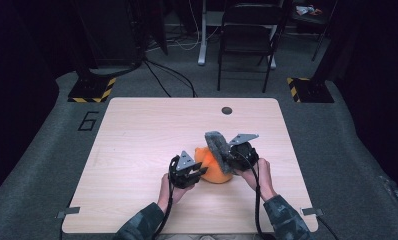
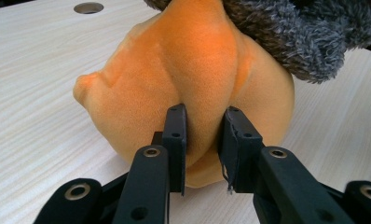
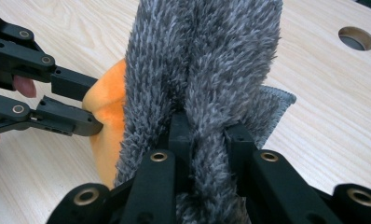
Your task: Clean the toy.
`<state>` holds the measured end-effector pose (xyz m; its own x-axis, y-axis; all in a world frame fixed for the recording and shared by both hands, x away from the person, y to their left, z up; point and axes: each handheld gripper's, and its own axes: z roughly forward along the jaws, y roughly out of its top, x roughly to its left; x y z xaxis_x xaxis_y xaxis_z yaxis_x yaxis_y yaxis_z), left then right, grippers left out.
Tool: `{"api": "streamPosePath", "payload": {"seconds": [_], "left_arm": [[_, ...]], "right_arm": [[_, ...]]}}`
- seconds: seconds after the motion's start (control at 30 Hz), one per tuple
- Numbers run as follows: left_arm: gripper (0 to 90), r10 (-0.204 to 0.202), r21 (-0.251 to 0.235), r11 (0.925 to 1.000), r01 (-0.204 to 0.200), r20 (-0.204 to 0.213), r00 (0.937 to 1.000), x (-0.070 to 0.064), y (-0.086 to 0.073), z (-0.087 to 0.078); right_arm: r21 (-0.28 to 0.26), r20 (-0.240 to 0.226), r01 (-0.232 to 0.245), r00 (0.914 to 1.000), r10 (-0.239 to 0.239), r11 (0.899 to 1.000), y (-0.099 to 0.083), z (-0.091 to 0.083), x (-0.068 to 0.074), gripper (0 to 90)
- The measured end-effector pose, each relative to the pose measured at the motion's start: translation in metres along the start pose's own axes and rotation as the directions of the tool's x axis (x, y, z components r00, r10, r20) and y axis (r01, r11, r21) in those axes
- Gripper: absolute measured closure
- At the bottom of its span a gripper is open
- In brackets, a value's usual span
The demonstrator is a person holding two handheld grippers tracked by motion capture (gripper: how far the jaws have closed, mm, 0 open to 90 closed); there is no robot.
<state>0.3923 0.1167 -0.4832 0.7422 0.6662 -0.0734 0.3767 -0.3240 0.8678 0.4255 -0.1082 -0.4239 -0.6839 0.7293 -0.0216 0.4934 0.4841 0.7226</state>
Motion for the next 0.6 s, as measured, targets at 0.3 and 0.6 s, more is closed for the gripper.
{"api": "streamPosePath", "payload": {"seconds": [0.3, 0.6], "left_arm": [[72.5, 0.012, 0.002, 0.9999, -0.012, 0.004, 0.9999, 0.001, 0.000, 0.000], [72.5, 0.002, -0.001, 1.0000, -0.002, 0.010, 1.0000, 0.002, 0.000, 0.000]], "right_arm": [[-0.007, -0.012, -0.019, 0.9997, 0.019, 1.000, -0.007, -0.001, -0.003, 77.1], [0.019, -0.017, -0.078, 0.9968, 0.078, 0.997, -0.015, 0.001, -0.016, 77.1]]}}
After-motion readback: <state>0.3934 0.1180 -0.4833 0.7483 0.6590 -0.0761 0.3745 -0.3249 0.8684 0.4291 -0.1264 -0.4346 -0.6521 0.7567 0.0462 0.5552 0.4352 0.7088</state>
